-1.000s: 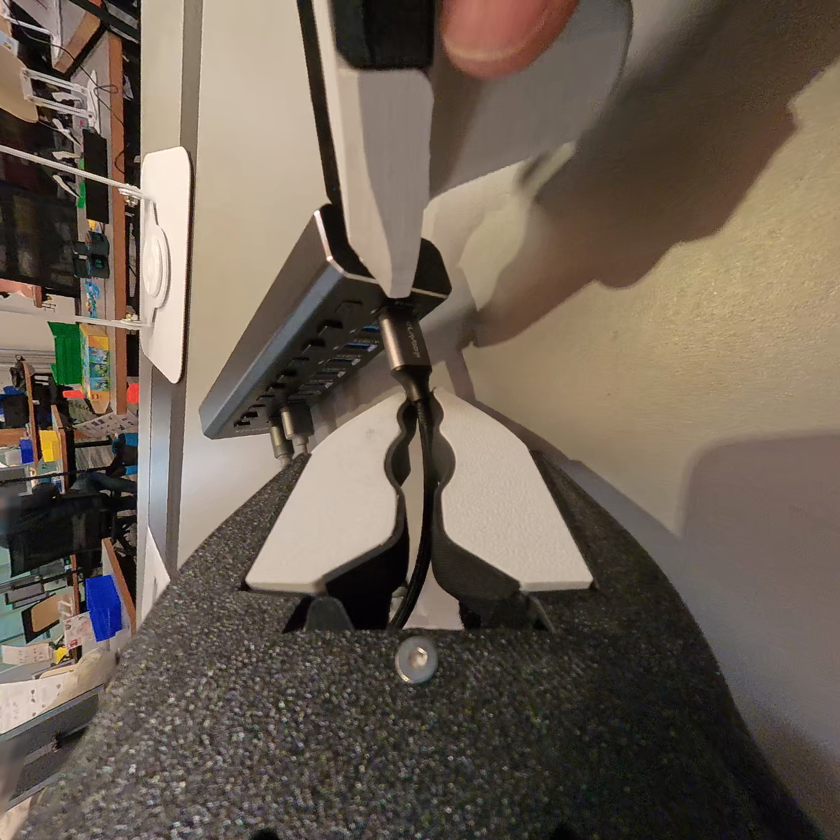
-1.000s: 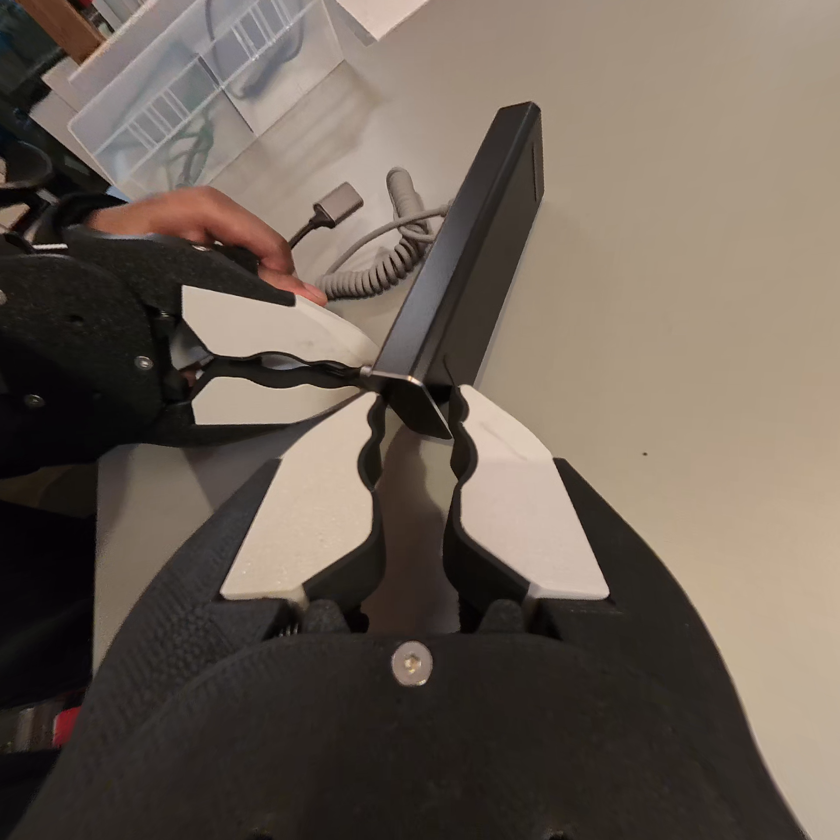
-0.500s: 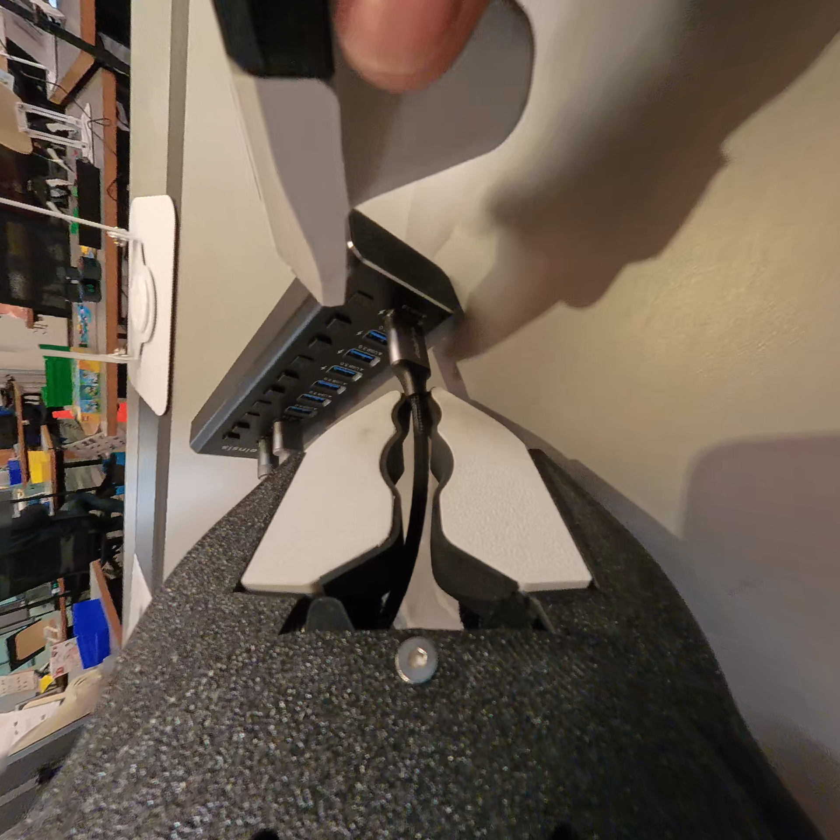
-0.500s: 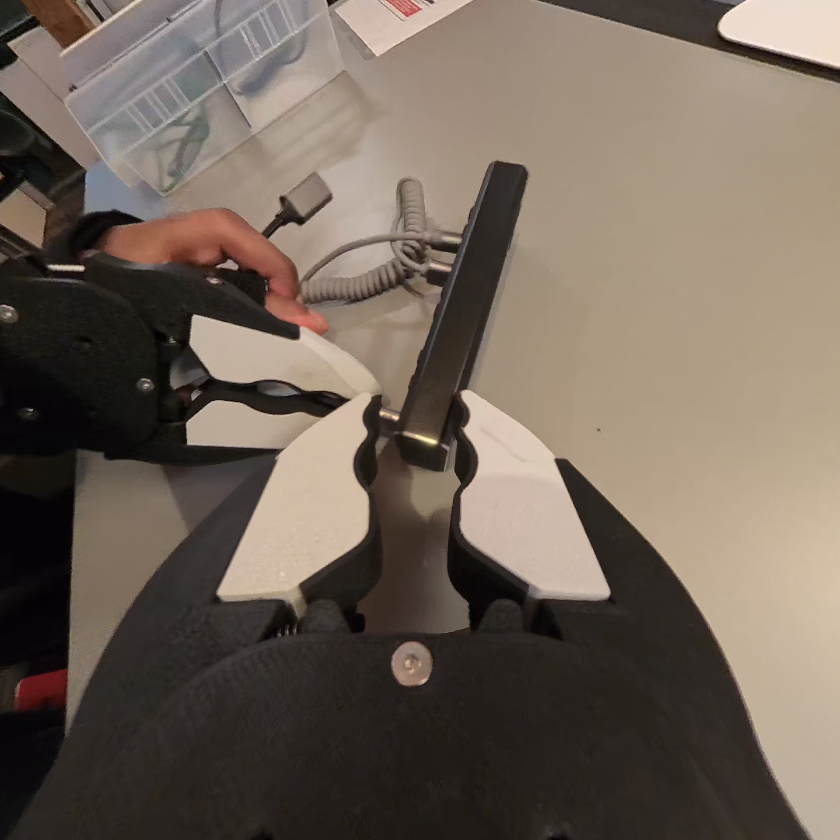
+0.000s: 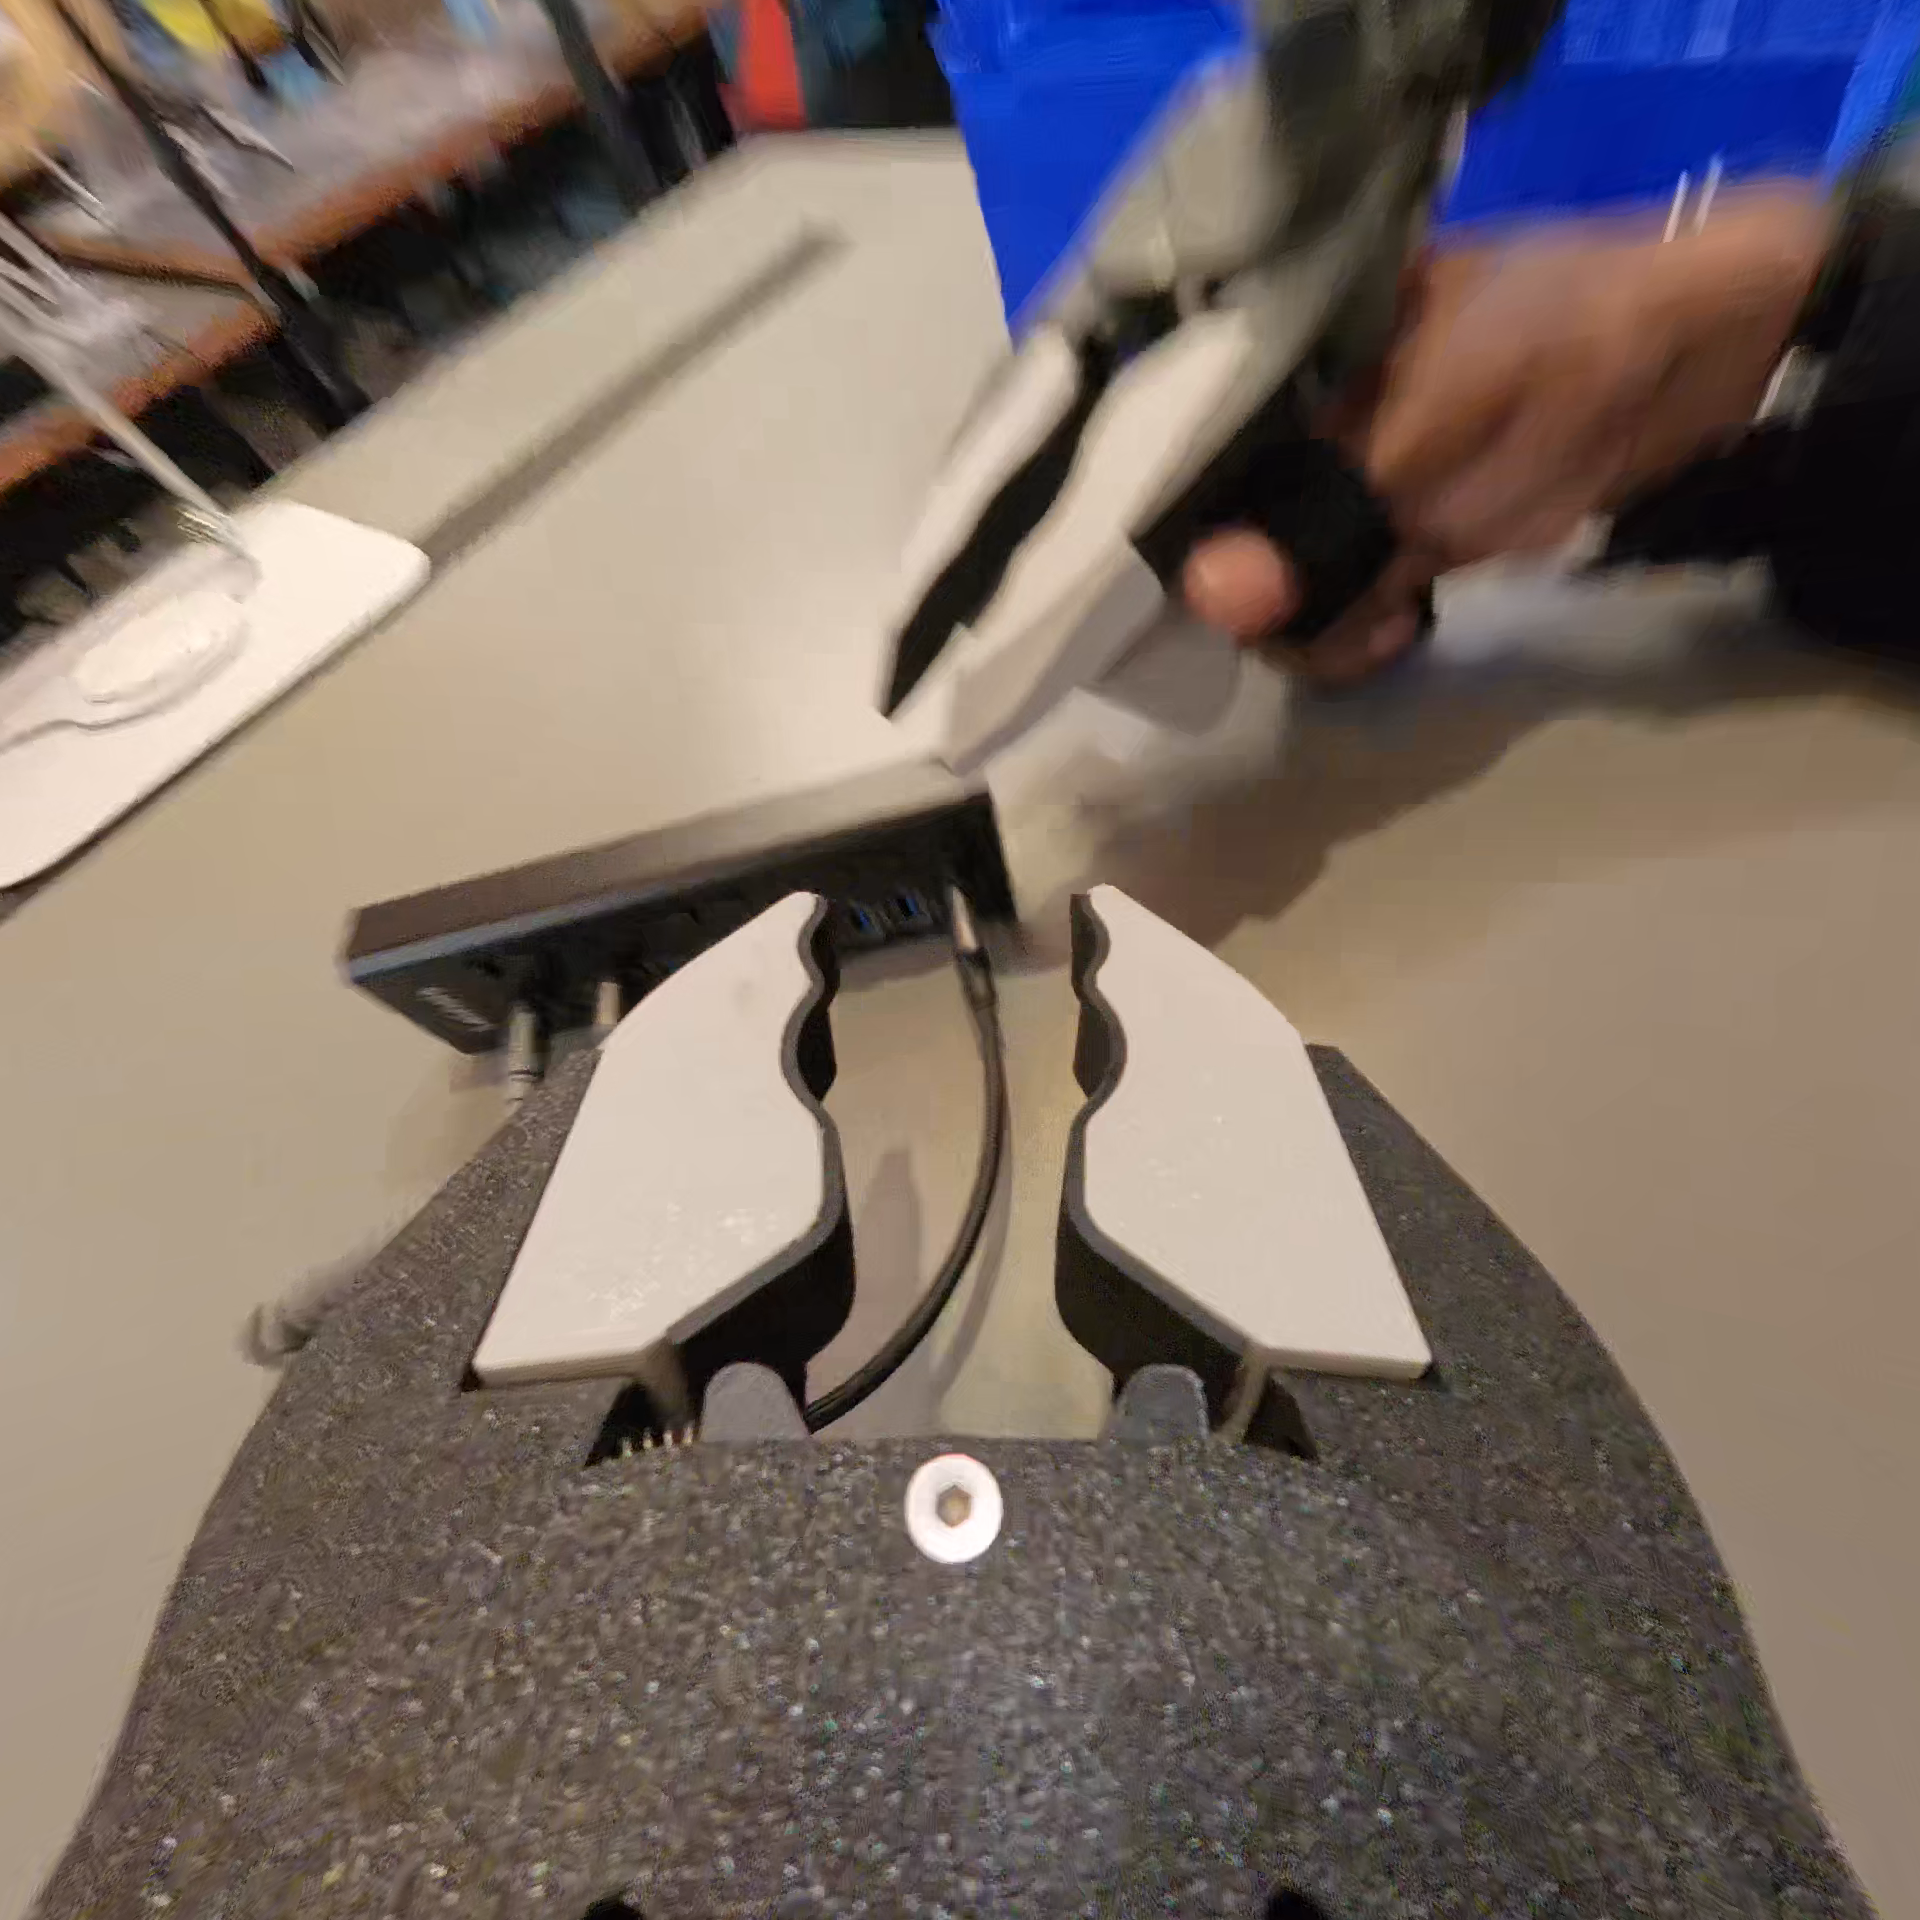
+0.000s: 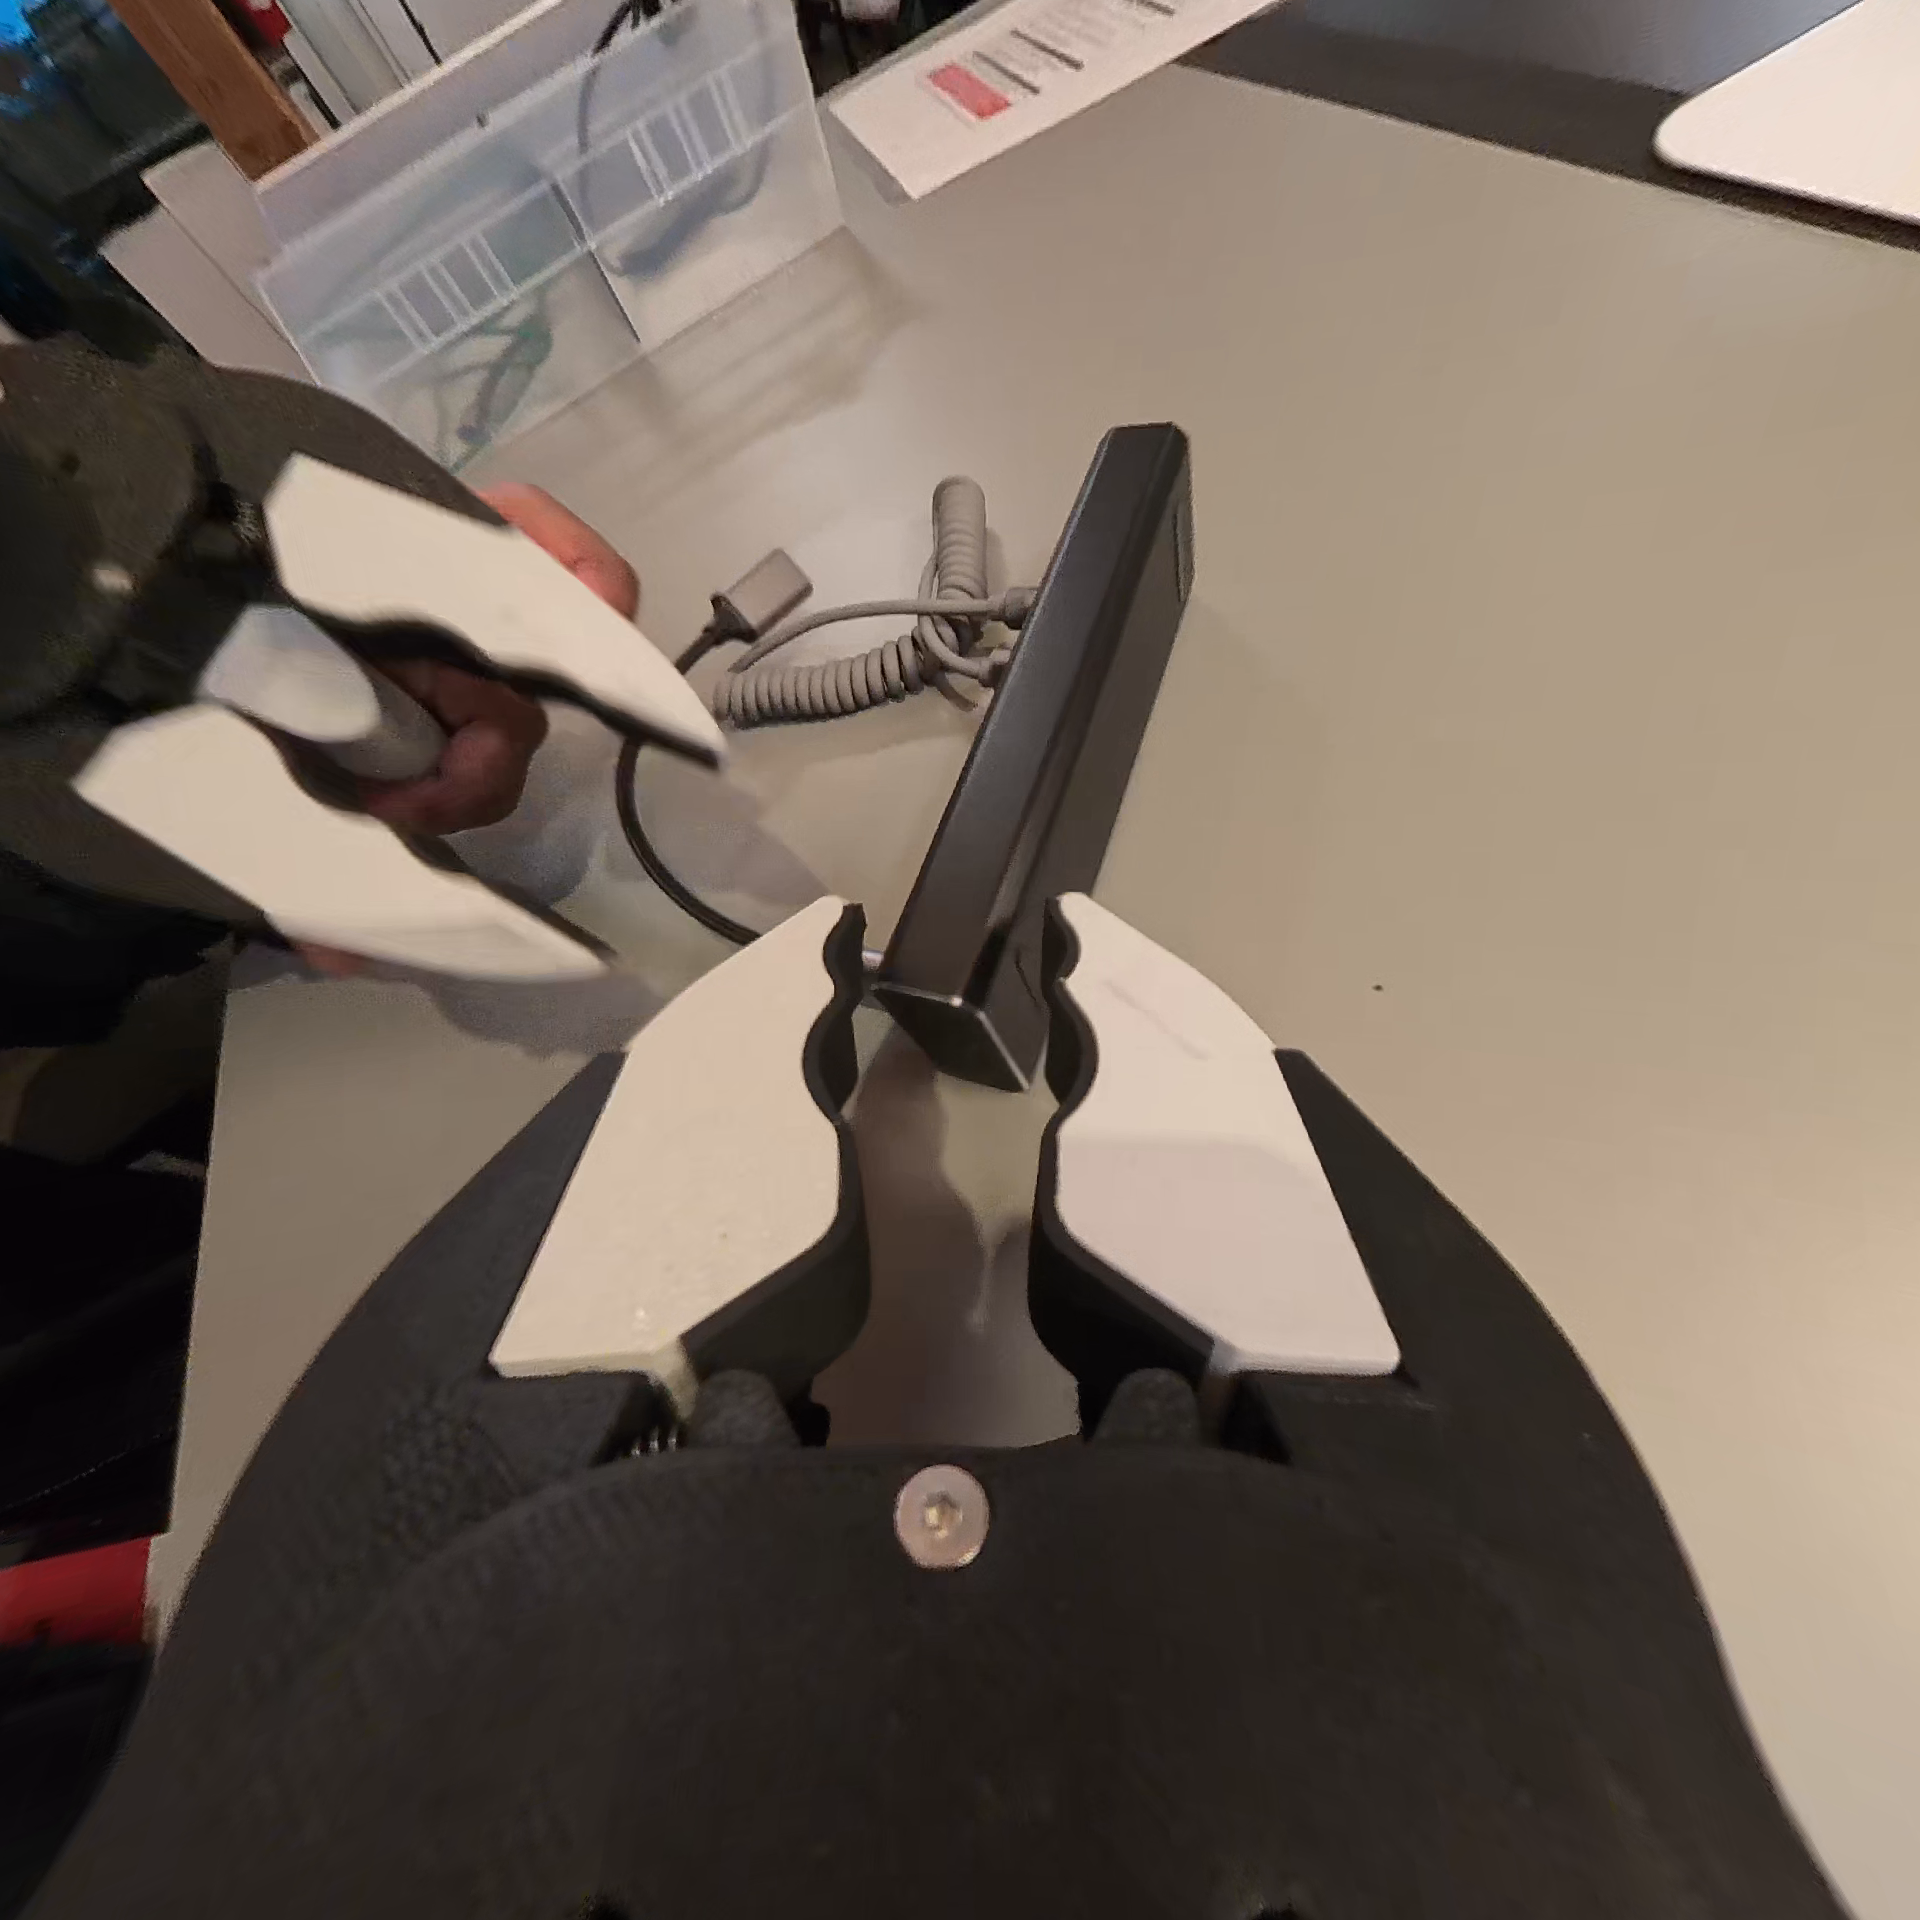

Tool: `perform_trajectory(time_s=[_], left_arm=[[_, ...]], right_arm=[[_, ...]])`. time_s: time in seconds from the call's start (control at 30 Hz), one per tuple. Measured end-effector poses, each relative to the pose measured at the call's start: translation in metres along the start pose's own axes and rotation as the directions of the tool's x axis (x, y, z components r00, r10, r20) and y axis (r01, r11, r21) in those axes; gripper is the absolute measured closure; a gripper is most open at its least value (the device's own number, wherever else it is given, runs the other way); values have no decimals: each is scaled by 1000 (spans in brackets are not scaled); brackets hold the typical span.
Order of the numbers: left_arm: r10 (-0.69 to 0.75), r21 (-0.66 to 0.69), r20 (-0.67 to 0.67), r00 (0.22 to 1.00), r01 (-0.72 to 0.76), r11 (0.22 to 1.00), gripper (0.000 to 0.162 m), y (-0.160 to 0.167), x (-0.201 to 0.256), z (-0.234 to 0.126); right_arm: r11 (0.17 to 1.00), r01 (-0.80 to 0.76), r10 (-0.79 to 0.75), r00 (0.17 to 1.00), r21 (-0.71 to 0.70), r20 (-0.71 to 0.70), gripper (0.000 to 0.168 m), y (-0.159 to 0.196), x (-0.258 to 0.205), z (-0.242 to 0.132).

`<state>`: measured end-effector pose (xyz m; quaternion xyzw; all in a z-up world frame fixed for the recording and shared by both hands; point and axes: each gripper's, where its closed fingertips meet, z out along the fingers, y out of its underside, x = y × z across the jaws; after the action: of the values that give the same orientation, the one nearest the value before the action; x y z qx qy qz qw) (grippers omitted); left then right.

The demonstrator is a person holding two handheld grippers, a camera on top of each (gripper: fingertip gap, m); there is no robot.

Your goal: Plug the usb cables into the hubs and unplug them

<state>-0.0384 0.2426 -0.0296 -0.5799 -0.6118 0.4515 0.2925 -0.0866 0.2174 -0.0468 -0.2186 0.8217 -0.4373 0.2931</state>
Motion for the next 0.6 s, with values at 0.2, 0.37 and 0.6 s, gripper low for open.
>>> perform_trajectory(time_s=[0.2, 0.37, 0.6], left_arm=[[-309, 520, 185, 933, 174, 836, 91, -44, -103, -87], [-397, 590, 81, 914, 277, 758, 103, -33, -161, -106], [-329, 727, 74, 941, 174, 664, 156, -26, -219, -115]], right_arm=[[988, -118, 118, 993, 99, -1, 133, -9, 22, -14], [980, -110, 116, 993, 163, -25, 134, -15, 31, -18], [981, -93, 105, 993, 168, -63, 135, -13, 39, -17]])
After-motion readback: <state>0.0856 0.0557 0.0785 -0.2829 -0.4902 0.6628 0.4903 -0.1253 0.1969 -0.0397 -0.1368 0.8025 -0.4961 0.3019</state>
